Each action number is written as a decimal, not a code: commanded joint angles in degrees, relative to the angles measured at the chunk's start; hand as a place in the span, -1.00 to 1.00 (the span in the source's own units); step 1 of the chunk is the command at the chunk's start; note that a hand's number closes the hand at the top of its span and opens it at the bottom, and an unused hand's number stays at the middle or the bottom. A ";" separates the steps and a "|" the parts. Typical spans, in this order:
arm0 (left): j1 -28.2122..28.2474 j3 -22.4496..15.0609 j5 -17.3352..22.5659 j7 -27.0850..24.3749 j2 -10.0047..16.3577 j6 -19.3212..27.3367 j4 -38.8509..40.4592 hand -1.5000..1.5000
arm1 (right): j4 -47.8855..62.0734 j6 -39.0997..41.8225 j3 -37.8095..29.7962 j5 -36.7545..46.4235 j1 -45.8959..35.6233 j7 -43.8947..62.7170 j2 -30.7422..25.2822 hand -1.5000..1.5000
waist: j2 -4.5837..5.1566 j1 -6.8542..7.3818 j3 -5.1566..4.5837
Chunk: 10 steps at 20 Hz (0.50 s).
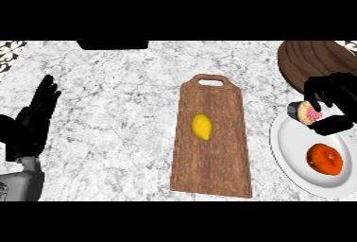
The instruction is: Pick the cupcake from the plate and place it in the bowl
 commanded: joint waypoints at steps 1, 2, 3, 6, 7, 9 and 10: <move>1.76 0.32 0.36 -0.70 0.52 -0.97 -1.08 0.00 | -4.70 1.03 -9.58 -7.94 -1.74 0.16 -2.10 1.00 | -0.09 -0.11 0.02; 1.34 0.76 0.76 -0.14 0.84 -1.26 -0.77 0.00 | -5.33 1.08 -11.02 -9.35 -1.43 0.64 -1.60 1.00 | 0.01 -0.02 0.03; -1.30 0.29 -0.45 -0.44 0.20 -0.09 1.98 0.00 | -6.99 5.72 -13.09 -12.64 -2.72 2.16 -3.43 1.00 | 0.07 -0.60 -0.01; 2.38 0.07 0.34 0.65 0.51 -1.61 -3.73 0.00 | -5.54 6.74 -17.60 -13.98 -1.48 1.72 -5.55 1.00 | 0.22 0.72 0.04; -1.54 0.22 0.05 -0.26 -0.14 -0.94 1.37 0.00 | -1.84 6.56 -19.15 -14.72 -3.35 0.26 -6.09 1.00 | 0.39 0.60 0.03; 3.37 -0.48 0.05 1.17 -0.68 -1.14 -5.25 0.00 | -0.15 7.93 -19.05 -14.71 -5.73 3.33 -5.21 1.00 | 0.30 1.20 0.04; 1.64 -2.03 -1.55 1.64 -1.63 -0.28 -4.54 0.00 | 2.33 8.42 -17.84 -13.83 -9.21 4.55 -4.80 1.00 | 0.38 1.29 0.04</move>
